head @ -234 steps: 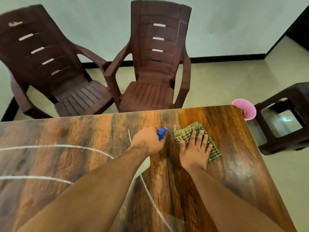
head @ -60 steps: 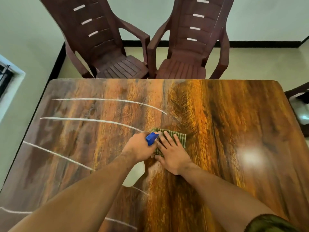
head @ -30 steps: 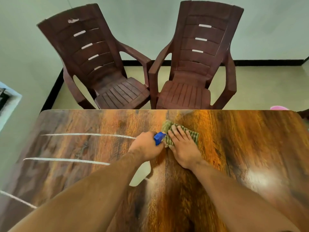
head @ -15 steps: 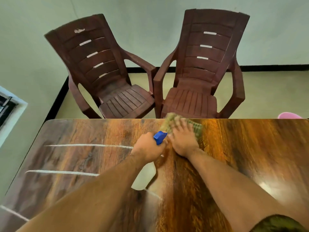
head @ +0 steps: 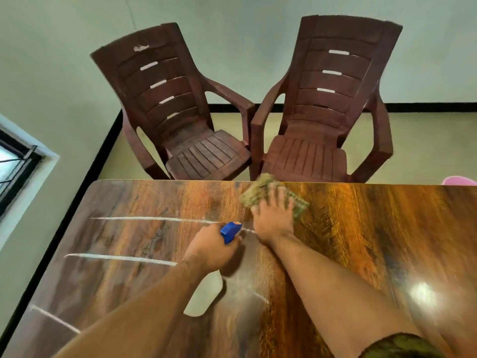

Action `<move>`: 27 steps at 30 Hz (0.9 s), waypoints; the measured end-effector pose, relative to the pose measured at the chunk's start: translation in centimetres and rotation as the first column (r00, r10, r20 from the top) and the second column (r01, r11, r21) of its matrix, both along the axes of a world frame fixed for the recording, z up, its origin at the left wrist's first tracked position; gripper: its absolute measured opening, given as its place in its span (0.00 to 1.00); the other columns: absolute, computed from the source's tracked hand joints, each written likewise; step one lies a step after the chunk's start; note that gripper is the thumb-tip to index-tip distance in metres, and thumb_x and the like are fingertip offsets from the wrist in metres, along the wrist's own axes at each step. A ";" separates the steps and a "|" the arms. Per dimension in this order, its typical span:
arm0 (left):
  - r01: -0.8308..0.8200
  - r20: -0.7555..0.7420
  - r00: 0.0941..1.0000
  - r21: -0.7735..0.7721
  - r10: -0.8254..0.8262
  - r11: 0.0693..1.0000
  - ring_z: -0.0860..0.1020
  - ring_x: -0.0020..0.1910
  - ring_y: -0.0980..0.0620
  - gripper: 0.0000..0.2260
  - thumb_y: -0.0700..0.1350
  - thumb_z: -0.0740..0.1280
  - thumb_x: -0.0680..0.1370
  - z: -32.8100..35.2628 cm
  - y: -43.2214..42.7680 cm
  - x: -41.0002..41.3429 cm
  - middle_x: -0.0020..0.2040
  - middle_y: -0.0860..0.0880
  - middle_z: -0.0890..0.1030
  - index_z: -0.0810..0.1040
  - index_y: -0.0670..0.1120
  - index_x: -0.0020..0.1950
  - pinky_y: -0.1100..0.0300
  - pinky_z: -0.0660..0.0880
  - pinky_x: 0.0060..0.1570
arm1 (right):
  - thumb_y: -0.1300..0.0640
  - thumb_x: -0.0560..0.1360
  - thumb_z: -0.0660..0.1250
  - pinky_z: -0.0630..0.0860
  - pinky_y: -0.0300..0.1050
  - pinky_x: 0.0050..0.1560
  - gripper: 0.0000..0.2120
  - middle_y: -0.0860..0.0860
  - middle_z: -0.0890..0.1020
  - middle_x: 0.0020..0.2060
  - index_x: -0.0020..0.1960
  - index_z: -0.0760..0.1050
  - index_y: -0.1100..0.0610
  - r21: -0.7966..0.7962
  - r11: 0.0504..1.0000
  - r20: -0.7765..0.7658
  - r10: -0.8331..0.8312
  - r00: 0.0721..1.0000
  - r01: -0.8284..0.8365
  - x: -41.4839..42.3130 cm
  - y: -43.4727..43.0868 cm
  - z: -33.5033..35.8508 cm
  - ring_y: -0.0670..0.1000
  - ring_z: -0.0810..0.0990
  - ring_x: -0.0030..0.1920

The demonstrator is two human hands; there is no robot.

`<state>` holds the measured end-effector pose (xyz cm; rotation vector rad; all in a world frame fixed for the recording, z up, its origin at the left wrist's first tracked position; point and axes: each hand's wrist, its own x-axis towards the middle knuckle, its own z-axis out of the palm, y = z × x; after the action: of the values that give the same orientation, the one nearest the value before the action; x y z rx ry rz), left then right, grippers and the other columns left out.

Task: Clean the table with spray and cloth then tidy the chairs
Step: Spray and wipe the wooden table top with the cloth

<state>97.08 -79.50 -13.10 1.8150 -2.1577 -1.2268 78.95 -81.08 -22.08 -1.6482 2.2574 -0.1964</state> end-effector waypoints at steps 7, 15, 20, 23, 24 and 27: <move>-0.012 0.049 0.999 0.025 0.011 1.000 0.67 0.25 0.54 0.15 0.50 0.69 0.77 -0.1 3.6 3.7 0.28 0.51 0.71 0.69 0.46 0.36 0.62 0.64 0.28 | 0.42 0.83 0.46 0.38 0.62 0.77 0.29 0.52 0.44 0.82 0.82 0.48 0.48 0.026 0.995 -0.025 -0.097 0.995 0.098 3.5 6.7 0.5 0.58 0.39 0.81; 0.024 -0.081 0.997 0.053 -0.020 0.998 0.65 0.26 0.54 0.15 0.47 0.68 0.77 0.3 9.5 7.3 0.26 0.53 0.69 0.67 0.48 0.33 0.61 0.64 0.29 | 0.42 0.84 0.45 0.35 0.60 0.78 0.28 0.50 0.38 0.80 0.81 0.44 0.48 0.060 0.993 -0.021 -0.100 0.995 0.101 7.3 17.5 0.6 0.56 0.33 0.79; 0.068 -0.095 0.994 0.100 -0.058 0.993 0.67 0.27 0.52 0.13 0.49 0.69 0.75 0.8 13.5 10.3 0.27 0.51 0.71 0.69 0.48 0.34 0.58 0.66 0.30 | 0.43 0.83 0.46 0.37 0.61 0.78 0.28 0.47 0.40 0.81 0.82 0.44 0.45 0.059 0.958 -0.027 0.282 0.959 -0.280 10.0 25.1 0.0 0.53 0.32 0.79; 0.109 -0.086 0.991 0.074 -0.102 0.991 0.66 0.27 0.52 0.16 0.48 0.69 0.76 1.0 16.1 11.6 0.27 0.52 0.68 0.66 0.48 0.33 0.58 0.65 0.30 | 0.41 0.83 0.46 0.35 0.59 0.77 0.28 0.50 0.45 0.82 0.81 0.49 0.47 0.074 0.987 -0.033 -0.138 0.990 0.140 12.4 28.6 0.3 0.54 0.35 0.80; 0.133 -0.086 0.988 0.064 -0.127 0.989 0.66 0.27 0.52 0.16 0.48 0.69 0.77 1.0 17.0 12.0 0.26 0.53 0.68 0.66 0.48 0.33 0.59 0.65 0.30 | 0.41 0.83 0.47 0.36 0.59 0.76 0.28 0.51 0.48 0.82 0.81 0.51 0.48 0.072 0.996 -0.014 -0.051 0.999 0.052 14.2 30.4 0.4 0.55 0.38 0.80; 0.258 -0.049 0.966 0.070 -0.255 0.964 0.70 0.28 0.54 0.12 0.49 0.68 0.78 0.6 19.8 13.2 0.29 0.52 0.73 0.70 0.49 0.36 0.58 0.68 0.31 | 0.41 0.81 0.54 0.47 0.58 0.74 0.28 0.49 0.58 0.80 0.79 0.59 0.45 0.027 0.941 -0.124 0.337 0.933 -0.337 15.8 36.4 -0.1 0.54 0.51 0.80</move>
<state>110.24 -59.69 -12.48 1.5569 -2.4151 -1.3987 94.74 -44.63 -22.21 -2.0641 2.0123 -0.0001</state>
